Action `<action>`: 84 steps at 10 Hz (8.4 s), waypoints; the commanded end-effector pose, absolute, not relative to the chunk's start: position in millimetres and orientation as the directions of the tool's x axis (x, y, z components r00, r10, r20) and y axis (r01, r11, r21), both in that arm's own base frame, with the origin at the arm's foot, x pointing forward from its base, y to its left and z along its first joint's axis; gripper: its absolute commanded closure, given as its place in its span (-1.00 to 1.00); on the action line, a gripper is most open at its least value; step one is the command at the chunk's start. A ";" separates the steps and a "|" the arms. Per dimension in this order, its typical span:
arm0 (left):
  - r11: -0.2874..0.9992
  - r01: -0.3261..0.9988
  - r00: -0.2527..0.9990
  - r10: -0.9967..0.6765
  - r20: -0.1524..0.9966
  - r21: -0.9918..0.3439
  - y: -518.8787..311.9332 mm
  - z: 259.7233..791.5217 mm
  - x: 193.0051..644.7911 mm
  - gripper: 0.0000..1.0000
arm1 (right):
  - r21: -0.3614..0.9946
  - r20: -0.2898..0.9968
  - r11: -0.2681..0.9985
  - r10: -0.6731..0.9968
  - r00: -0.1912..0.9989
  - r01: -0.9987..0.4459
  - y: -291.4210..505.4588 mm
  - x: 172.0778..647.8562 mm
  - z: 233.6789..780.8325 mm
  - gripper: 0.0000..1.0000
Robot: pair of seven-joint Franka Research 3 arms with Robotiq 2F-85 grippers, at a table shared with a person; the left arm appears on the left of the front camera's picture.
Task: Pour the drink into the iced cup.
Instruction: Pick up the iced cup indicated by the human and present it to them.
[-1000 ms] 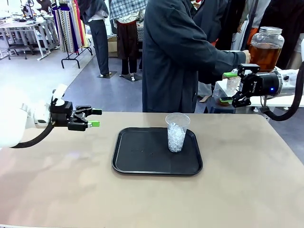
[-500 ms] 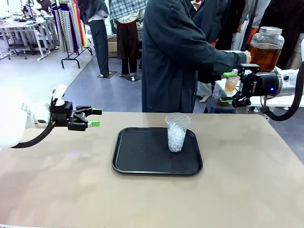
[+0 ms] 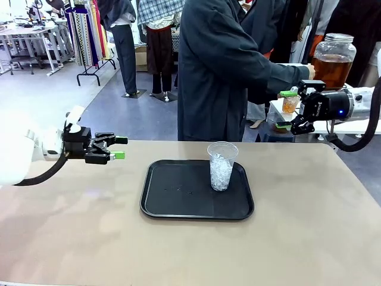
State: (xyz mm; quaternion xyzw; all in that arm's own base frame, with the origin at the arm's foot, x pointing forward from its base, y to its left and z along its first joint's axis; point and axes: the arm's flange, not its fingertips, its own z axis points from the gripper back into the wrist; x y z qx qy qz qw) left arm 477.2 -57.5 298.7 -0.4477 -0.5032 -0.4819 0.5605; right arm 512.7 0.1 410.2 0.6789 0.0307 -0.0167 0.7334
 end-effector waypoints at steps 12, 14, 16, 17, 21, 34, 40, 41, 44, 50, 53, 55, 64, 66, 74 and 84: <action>0.136 0.991 0.029 -0.095 0.995 -0.016 -58.8 299.9 478.3 -1.00 | 0.995 -0.064 0.079 0.015 0.998 0.063 0.6 512.9 411.9 -1.00; 0.136 0.991 0.029 -0.095 0.995 -0.016 -58.8 299.9 478.3 -1.00 | 0.995 -0.064 0.079 0.015 0.998 0.063 0.6 512.9 411.9 -1.00; 0.136 0.991 0.029 -0.095 0.995 -0.016 -58.8 299.9 478.3 -1.00 | 0.995 -0.064 0.079 0.015 0.998 0.063 0.6 512.9 411.9 -1.00; 0.136 0.991 0.029 -0.095 0.995 -0.016 -58.8 299.9 478.3 -1.00 | 0.995 -0.064 0.079 0.015 0.998 0.063 0.6 512.9 411.9 -1.00; 0.136 0.991 0.029 -0.095 0.995 -0.016 -58.8 299.9 478.3 -1.00 | 0.995 -0.064 0.079 0.015 0.998 0.063 0.6 512.9 411.9 -1.00; 0.136 0.991 0.029 -0.095 0.995 -0.016 -58.8 299.9 478.3 -1.00 | 0.995 -0.064 0.079 0.015 0.998 0.063 0.6 512.9 411.9 -1.00; 0.136 0.991 0.029 -0.095 0.995 -0.016 -58.8 299.9 478.3 -1.00 | 0.995 -0.064 0.079 0.015 0.998 0.063 0.6 512.9 411.9 -1.00; 0.136 0.991 0.029 -0.095 0.995 -0.016 -58.8 299.9 478.3 -1.00 | 0.995 -0.064 0.079 0.015 0.998 0.063 0.6 512.9 411.9 -1.00; 0.136 0.991 0.029 -0.095 0.995 -0.016 -58.8 299.9 478.3 -1.00 | 0.995 -0.064 0.079 0.015 0.998 0.063 0.6 512.9 411.9 -1.00; 0.136 0.991 0.029 -0.095 0.995 -0.016 -58.8 299.9 478.3 -1.00 | 0.995 -0.064 0.079 0.015 0.998 0.063 0.6 512.9 411.9 -1.00; 0.136 0.991 0.029 -0.095 0.995 -0.016 -58.8 299.9 478.3 -1.00 | 0.995 -0.064 0.079 0.015 0.998 0.063 0.6 512.9 411.9 -1.00; 0.136 0.991 0.029 -0.095 0.995 -0.016 -58.8 299.9 478.3 -1.00 | 0.995 -0.064 0.079 0.015 0.998 0.063 0.6 512.9 411.9 -1.00; 0.136 0.991 0.029 -0.095 0.995 -0.016 -58.8 299.9 478.3 -1.00 | 0.995 -0.064 0.079 0.015 0.998 0.063 0.6 512.9 411.9 -1.00; 0.136 0.991 0.029 -0.095 0.995 -0.016 -58.8 299.9 478.3 -1.00 | 0.995 -0.064 0.079 0.015 0.998 0.063 0.6 512.9 411.9 -1.00; 0.136 0.991 0.029 -0.095 0.995 -0.016 -58.8 299.9 478.3 -1.00 | 0.995 0.062 0.074 0.056 0.996 -0.066 1.4 510.4 410.2 -1.00; 0.136 0.991 0.029 -0.095 0.995 -0.016 -58.8 299.9 478.3 -1.00 | 0.788 0.607 0.092 0.049 0.793 -0.609 -0.9 501.8 403.0 -1.00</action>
